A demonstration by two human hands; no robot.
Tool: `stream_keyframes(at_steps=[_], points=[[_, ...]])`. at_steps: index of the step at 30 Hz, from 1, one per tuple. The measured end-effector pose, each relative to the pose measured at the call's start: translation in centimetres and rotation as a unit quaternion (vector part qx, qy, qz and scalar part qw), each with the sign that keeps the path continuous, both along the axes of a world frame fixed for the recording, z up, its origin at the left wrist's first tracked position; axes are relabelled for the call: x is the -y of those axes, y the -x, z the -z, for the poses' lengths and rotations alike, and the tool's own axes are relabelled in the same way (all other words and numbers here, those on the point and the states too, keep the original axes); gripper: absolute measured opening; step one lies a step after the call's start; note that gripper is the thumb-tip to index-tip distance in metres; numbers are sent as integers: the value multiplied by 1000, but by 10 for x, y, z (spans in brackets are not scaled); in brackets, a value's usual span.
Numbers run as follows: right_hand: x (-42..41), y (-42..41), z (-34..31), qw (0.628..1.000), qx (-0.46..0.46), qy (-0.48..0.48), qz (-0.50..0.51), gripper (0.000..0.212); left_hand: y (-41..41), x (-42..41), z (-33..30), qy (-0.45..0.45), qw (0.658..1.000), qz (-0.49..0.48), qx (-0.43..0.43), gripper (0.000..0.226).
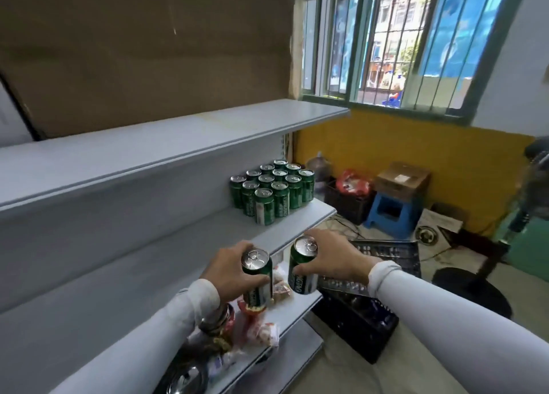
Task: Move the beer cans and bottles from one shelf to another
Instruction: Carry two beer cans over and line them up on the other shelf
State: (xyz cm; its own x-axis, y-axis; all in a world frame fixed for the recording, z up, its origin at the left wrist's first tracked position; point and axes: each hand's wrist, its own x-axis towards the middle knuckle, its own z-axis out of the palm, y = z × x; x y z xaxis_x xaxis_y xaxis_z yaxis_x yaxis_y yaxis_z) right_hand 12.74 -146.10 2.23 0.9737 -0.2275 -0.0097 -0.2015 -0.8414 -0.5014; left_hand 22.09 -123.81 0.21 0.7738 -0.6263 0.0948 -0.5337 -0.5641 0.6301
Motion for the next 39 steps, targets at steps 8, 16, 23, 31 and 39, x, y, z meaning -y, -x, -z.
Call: stream_keyframes(at_steps=[8, 16, 23, 31, 39], points=[[-13, -124, 1, 992, -3, 3, -129, 84, -80, -25, 4, -17, 991, -126, 38, 56], [-13, -209, 11, 983, -19, 20, -183, 83, -129, -23, 14, 1, 983, -179, 29, 60], [-8, -264, 25, 963, -23, 41, -264, 68, -153, -15, 24, -27, 971, -235, 20, 60], [10, -325, 9, 931, 25, 70, -357, 60, -178, 10, 17, -47, 952, -302, 19, 55], [20, -364, 13, 910, 51, 85, -403, 68, -202, 36, 18, -49, 934, -352, 22, 47]])
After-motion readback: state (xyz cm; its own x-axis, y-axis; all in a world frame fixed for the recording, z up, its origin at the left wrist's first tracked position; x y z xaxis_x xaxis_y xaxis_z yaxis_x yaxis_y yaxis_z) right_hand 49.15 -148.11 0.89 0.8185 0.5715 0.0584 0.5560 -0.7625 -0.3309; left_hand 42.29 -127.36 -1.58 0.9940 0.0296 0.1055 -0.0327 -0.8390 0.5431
